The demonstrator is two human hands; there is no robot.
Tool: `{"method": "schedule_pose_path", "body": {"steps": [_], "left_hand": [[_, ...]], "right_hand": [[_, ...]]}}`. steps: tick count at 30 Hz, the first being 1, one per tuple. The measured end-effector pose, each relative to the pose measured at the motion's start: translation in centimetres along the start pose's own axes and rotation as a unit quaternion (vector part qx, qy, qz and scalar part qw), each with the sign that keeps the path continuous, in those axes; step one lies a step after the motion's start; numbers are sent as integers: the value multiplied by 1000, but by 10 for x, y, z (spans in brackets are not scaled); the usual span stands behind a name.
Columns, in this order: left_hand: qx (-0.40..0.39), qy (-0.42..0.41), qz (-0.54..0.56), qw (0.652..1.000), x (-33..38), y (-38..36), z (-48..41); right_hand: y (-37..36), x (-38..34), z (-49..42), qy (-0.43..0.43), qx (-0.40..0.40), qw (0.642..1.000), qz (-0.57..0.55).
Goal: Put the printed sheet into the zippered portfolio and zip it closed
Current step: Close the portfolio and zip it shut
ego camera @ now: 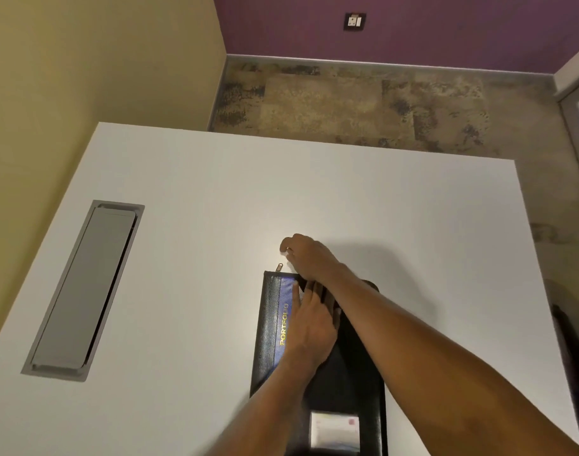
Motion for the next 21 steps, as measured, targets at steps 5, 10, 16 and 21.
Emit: {"method": "schedule_pose_path", "body": {"steps": [5,10,16,21], "left_hand": [[14,-10,-25,1000,-14,19,32],[-18,32,-52,998,-39,26,74],[-28,71,-55,996,-54,30,130],[-41,127,-41,990,-64,23,173]], "right_hand": [[22,26,68,-122,169,961,-180],[9,40,163,-146,232,947,-166],[-28,54,250,-188,232,949,-102],[-64,57,303,-242,217,943,-76]]}}
Point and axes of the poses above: each hand's wrist, its own z-axis away from the middle knuckle, its own y-axis out of the back of the hand, x = y × z, the point moved 7 cm from there along -z, towards the middle knuckle, and after that the axes turned 5 degrees about x, right-handed, at the moved point
